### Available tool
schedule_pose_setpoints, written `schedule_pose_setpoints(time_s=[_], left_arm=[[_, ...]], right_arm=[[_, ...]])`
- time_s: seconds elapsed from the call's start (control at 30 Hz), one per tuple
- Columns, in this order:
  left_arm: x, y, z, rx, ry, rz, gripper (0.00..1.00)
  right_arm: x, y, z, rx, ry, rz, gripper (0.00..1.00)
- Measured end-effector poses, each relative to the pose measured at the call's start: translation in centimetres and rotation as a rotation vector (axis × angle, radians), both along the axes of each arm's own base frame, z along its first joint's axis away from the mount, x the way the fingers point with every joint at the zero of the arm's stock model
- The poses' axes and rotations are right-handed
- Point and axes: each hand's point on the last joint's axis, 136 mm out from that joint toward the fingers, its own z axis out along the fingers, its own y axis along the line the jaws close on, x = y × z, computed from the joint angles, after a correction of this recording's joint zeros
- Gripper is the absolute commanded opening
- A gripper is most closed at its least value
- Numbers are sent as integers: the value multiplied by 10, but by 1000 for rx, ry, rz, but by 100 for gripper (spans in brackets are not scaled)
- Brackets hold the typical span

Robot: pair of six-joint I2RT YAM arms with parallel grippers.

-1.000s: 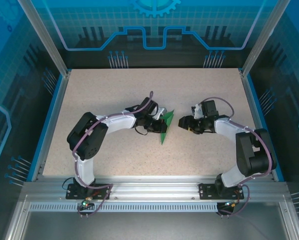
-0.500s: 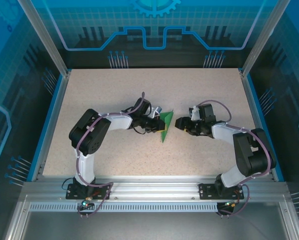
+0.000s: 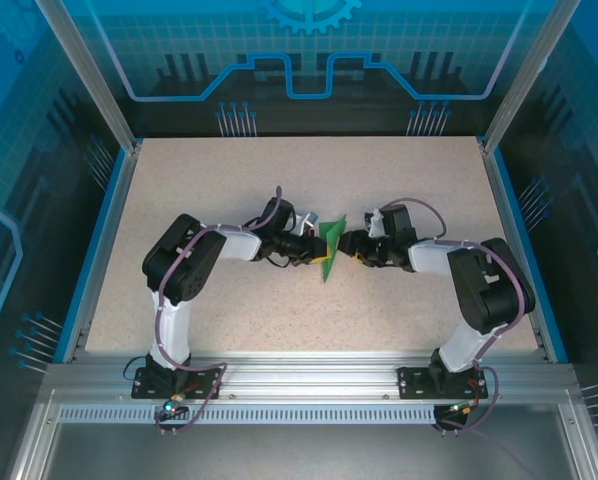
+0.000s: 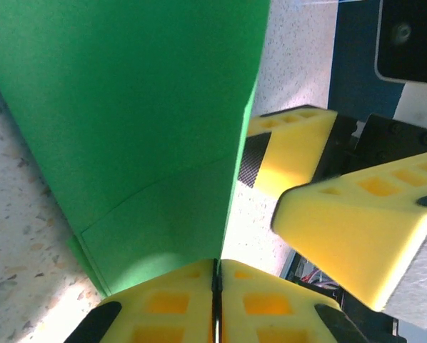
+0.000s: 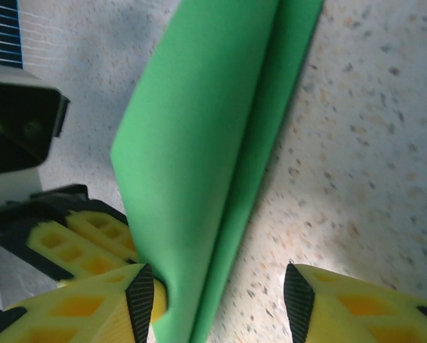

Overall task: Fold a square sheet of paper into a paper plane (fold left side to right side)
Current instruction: Fold the wing for the fifth time at the center of the table.

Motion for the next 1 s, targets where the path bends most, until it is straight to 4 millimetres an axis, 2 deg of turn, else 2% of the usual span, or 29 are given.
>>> schedule_pose_setpoints(time_s=[0.53,1.0], left_arm=[[5,7,-6,-30,40,34,10],[5,9,-11,-30,66,48,10]], right_arm=[[26,10,-13,28,59,-60,48],[41,20,-13,20,72,-66,45]])
